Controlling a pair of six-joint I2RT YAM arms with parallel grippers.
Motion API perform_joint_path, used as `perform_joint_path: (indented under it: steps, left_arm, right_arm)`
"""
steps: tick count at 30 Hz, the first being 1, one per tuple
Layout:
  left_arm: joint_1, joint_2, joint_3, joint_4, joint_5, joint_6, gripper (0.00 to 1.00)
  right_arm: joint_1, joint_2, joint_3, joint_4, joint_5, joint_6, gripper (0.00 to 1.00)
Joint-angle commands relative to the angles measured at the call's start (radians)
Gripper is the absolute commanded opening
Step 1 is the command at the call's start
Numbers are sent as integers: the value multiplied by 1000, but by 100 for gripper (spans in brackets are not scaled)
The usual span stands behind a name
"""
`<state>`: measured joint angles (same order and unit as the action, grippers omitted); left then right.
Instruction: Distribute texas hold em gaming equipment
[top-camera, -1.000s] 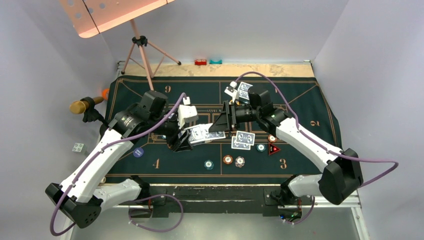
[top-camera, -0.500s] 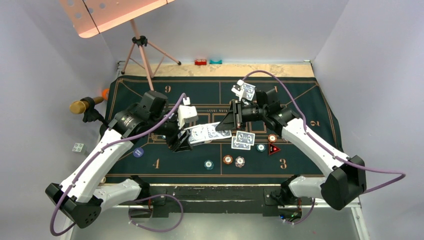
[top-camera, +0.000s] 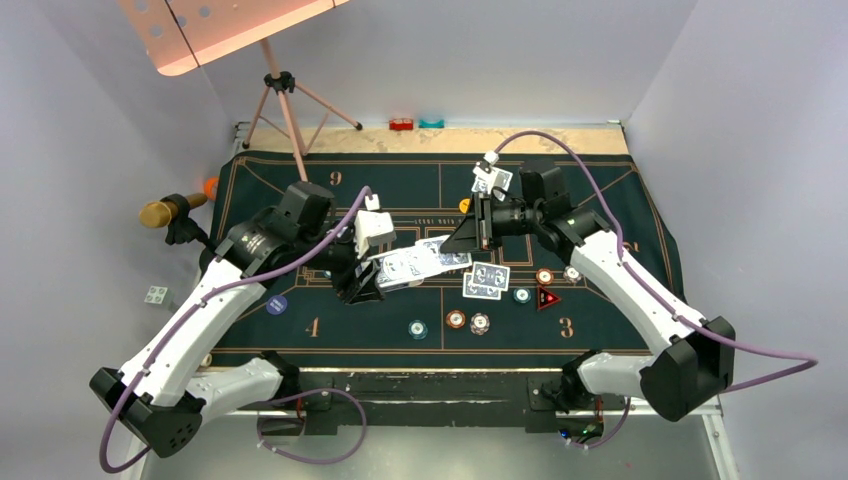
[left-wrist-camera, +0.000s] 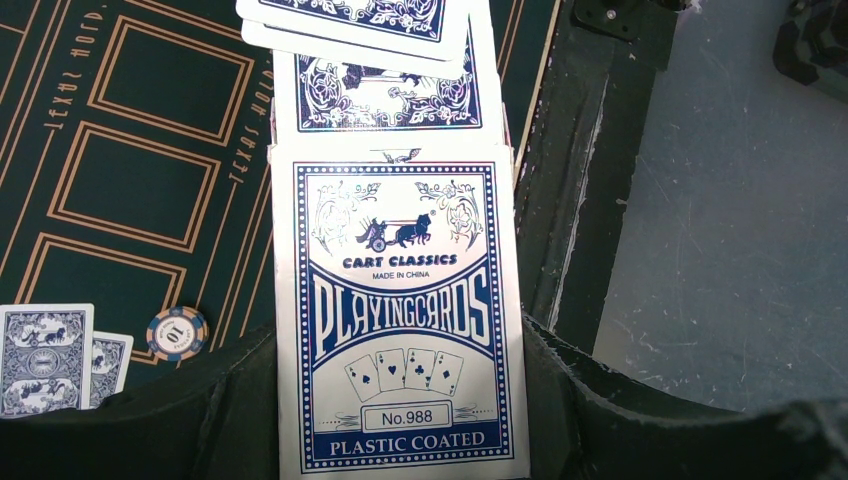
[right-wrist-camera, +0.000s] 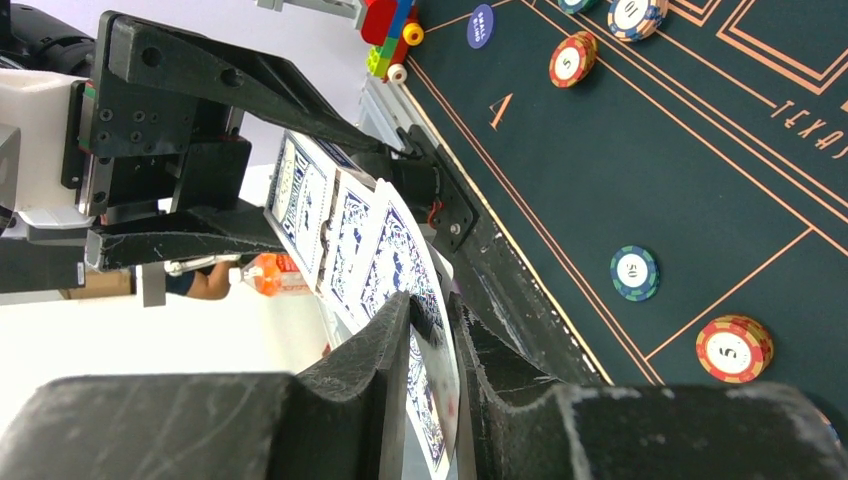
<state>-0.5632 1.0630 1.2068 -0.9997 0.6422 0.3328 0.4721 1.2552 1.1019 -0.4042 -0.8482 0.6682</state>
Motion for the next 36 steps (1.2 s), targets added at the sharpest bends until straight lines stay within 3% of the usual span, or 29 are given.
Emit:
perform_joint_path:
  steps: [1,7,21,24,30,36]
  left_arm:
    - [6,-25,42,44,33,8,0]
    - [6,-21,45,46,36,6,0]
    - [7,-20,46,47,30,7,0]
    - [8,-18,48,48,31,6,0]
    - [7,-24,44,44,29,7,0]
    - [9,-29,42,42,31,8,0]
  right_arm:
    - [0,-25,35,16,-6,-8,23]
    - [31,-19,8,135,-41,73,23]
    - [77,11,-2,127,-36,76,26]
    - [76,16,-5,128,-48,76,34]
    - [77,29,28,14,-29,14,62]
    - [76,23,64,-82,-18,-34,67]
